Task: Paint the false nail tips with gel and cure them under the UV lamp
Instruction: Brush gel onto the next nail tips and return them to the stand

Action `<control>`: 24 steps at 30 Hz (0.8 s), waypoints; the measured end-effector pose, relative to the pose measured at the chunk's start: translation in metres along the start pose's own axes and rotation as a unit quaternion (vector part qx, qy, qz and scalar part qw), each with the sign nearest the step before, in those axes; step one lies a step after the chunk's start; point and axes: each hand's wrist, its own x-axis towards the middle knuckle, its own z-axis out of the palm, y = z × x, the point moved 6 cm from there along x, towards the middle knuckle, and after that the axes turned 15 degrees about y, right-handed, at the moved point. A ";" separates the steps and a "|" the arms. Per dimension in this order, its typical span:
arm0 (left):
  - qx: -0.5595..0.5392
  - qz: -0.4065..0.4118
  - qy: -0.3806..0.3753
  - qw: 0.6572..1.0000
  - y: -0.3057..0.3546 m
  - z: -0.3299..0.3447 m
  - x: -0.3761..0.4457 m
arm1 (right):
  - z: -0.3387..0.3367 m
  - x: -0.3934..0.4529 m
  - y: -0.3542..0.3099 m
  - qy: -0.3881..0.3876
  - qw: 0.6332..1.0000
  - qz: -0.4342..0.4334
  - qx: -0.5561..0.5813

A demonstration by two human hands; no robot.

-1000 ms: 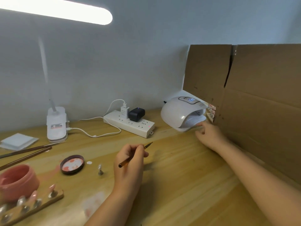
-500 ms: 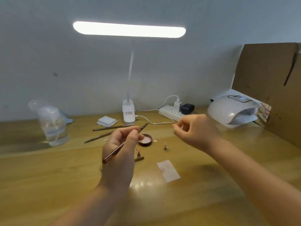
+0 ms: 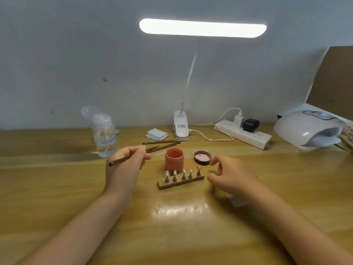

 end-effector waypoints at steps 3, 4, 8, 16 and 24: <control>0.079 0.070 -0.021 0.994 0.023 0.009 0.018 | 0.001 -0.005 0.000 0.058 0.997 -0.031 0.045; 0.109 0.097 -0.024 0.989 0.033 0.014 0.024 | 0.002 -0.005 -0.001 0.072 0.995 -0.037 0.052; 0.221 0.167 -0.053 0.959 0.064 0.042 0.037 | 0.000 -0.009 -0.011 0.126 0.987 -0.080 0.062; 0.363 0.202 -0.171 0.893 0.072 0.087 0.030 | -0.017 -0.024 -0.037 0.229 0.948 -0.221 0.018; 0.350 0.271 -0.148 0.885 0.084 0.097 0.023 | -0.020 -0.027 -0.040 0.255 0.935 -0.242 0.055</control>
